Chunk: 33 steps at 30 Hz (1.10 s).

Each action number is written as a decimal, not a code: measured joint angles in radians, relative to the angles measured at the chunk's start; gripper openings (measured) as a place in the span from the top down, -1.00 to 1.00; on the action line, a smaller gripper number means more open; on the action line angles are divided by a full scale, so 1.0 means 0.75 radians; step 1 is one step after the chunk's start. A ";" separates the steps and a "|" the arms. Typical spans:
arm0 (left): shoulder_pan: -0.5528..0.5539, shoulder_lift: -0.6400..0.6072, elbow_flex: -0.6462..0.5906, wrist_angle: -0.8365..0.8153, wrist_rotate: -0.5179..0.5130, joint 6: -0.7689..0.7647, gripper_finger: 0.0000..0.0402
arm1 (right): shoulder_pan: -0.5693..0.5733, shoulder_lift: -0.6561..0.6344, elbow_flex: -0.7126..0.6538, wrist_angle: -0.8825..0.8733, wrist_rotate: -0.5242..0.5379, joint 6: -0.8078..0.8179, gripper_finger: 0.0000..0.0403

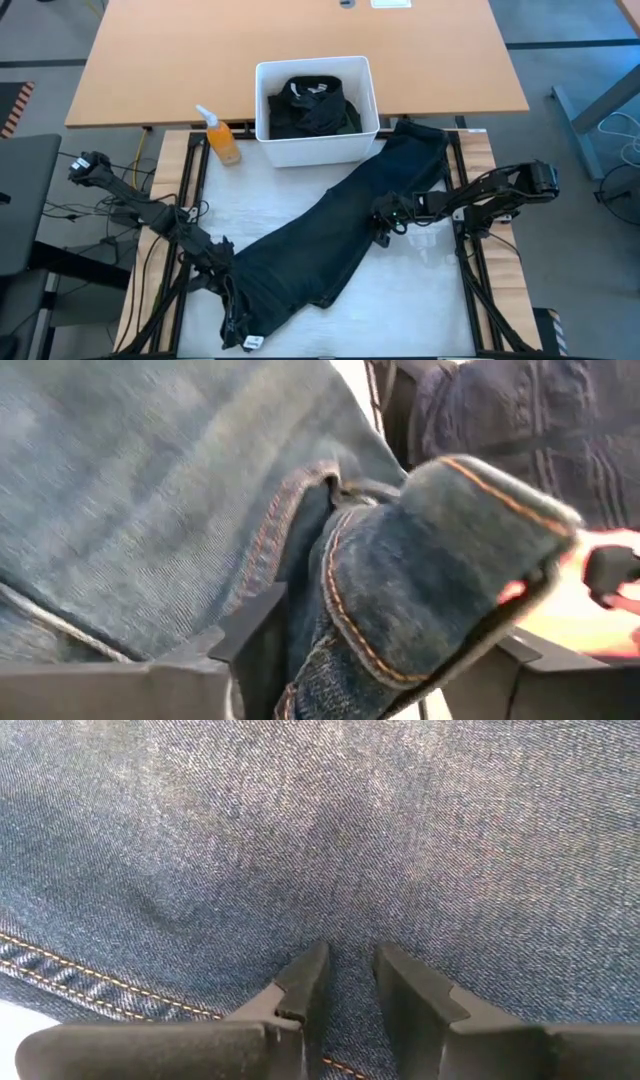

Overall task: Fold laundry
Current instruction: Fold the dark blue jeans from the white laundry organizer

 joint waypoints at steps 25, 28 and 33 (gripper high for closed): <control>0.064 -0.022 0.000 -0.042 -0.164 0.051 -0.08 | 0.294 -0.214 0.198 -0.023 0.059 -0.212 0.42; 0.064 -0.011 0.000 -0.024 -0.173 0.042 -0.08 | 0.360 -0.223 0.236 0.044 0.138 -0.304 0.42; 0.064 0.001 0.000 0.055 -0.349 0.127 -0.08 | 0.435 0.000 0.237 0.597 0.025 -0.385 0.42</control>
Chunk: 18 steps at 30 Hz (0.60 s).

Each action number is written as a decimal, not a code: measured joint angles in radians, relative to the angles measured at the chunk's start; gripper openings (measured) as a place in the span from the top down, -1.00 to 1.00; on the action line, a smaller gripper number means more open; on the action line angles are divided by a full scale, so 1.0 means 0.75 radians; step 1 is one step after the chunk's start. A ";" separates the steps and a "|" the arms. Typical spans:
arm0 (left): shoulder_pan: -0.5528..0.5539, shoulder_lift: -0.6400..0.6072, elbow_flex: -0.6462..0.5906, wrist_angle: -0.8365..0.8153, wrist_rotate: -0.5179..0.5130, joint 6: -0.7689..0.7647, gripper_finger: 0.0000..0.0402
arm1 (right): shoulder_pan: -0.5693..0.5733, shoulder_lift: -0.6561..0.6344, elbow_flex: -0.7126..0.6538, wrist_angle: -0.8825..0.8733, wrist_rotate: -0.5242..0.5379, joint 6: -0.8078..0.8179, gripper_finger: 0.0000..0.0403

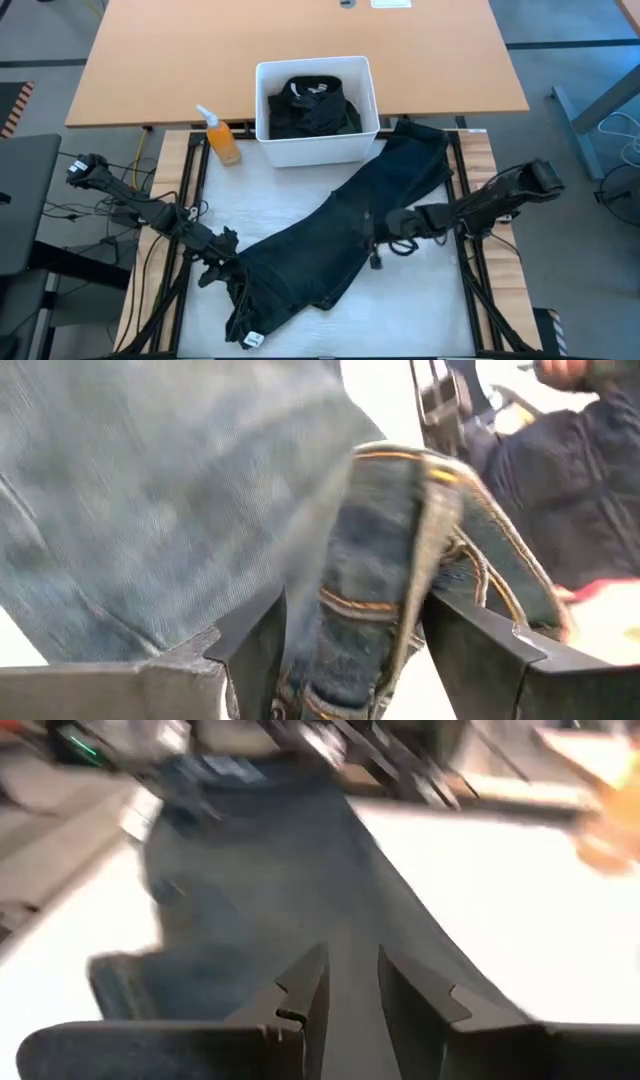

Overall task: Fold laundry
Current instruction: Fold the dark blue jeans from the white laundry organizer

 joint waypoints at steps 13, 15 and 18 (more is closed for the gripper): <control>-0.001 0.213 0.001 0.241 -0.054 0.059 -0.08 | 0.072 0.813 0.453 0.339 -0.047 -0.147 0.42; -0.001 0.227 0.001 0.251 -0.054 0.035 -0.08 | 0.068 0.843 0.480 0.228 -0.049 -0.122 0.42; -0.002 0.241 0.001 0.262 -0.059 0.036 -0.08 | 0.054 0.821 0.468 0.018 -0.052 -0.043 0.42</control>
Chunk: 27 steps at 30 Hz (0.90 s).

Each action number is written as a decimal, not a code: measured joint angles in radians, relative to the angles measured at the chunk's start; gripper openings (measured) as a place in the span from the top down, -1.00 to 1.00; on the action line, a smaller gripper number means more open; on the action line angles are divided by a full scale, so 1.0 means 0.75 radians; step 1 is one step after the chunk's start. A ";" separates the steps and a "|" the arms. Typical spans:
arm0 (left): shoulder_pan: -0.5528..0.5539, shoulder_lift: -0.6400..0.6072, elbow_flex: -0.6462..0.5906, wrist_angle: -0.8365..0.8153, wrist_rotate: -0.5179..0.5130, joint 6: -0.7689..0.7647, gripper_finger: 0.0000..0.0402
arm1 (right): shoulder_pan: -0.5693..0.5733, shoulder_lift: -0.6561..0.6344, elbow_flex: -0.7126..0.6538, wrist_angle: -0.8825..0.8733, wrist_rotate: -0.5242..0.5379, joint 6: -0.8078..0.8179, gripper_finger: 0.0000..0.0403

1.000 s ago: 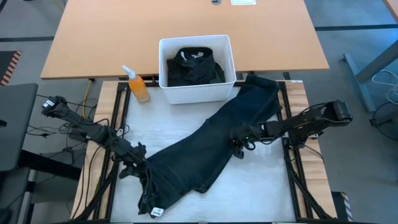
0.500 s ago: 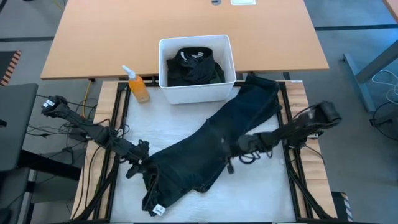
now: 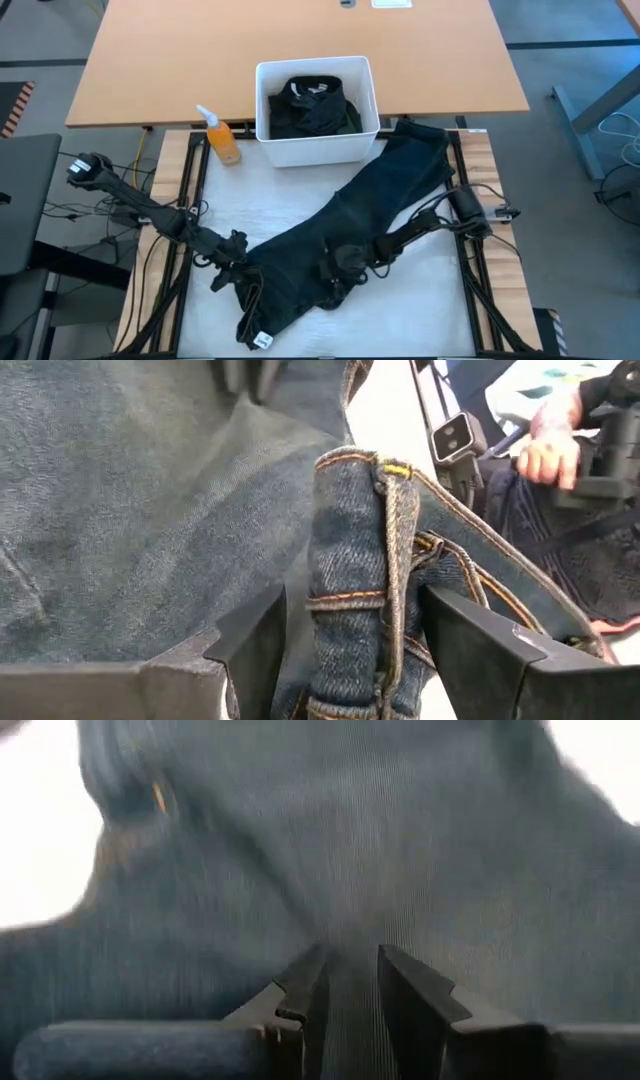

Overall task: Fold laundry
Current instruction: Fold the dark blue jeans from the white laundry organizer

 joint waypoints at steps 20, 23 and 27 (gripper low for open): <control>0.000 0.005 0.000 -0.093 -0.025 0.378 -0.08 | -0.027 -0.483 -0.572 -0.197 0.004 0.314 0.42; -0.001 0.005 0.000 -0.050 -0.052 0.471 -0.08 | -0.011 -0.510 -0.584 -0.209 -0.025 0.323 0.42; -0.002 0.004 0.025 -0.082 -0.076 0.591 -0.08 | 0.007 -0.538 -0.585 -0.227 -0.048 0.347 0.42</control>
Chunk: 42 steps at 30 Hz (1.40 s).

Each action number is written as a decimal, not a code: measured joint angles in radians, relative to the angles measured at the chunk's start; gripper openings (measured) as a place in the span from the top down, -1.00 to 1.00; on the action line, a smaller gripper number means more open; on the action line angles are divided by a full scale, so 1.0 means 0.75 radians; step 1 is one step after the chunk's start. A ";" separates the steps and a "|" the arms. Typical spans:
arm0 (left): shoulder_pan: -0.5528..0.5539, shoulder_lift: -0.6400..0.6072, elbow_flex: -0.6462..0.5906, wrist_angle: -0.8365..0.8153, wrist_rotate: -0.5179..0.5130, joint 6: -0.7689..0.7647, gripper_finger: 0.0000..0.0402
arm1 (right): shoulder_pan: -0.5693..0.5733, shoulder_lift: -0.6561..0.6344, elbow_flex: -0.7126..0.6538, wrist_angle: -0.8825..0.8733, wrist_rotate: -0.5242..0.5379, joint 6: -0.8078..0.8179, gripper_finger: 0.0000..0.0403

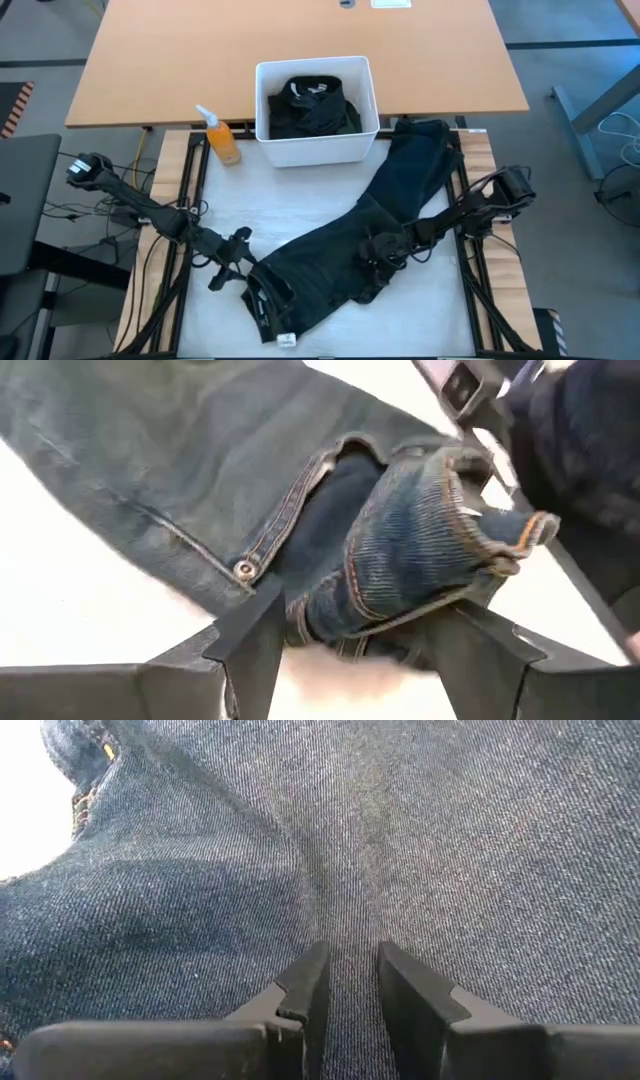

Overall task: Fold laundry
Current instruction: Fold the dark blue jeans from the white laundry organizer

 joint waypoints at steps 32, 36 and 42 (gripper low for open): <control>-0.018 0.853 0.373 0.576 0.054 -0.204 -0.08 | -0.046 -0.209 0.053 -0.011 0.002 -0.376 0.42; -0.026 1.012 0.422 0.577 0.367 -0.460 -0.08 | -0.108 -0.343 0.053 -0.286 0.069 -0.355 0.42; -0.034 1.045 0.534 0.014 0.650 -0.638 -0.08 | -0.188 -0.449 0.053 -0.630 0.130 -0.305 0.42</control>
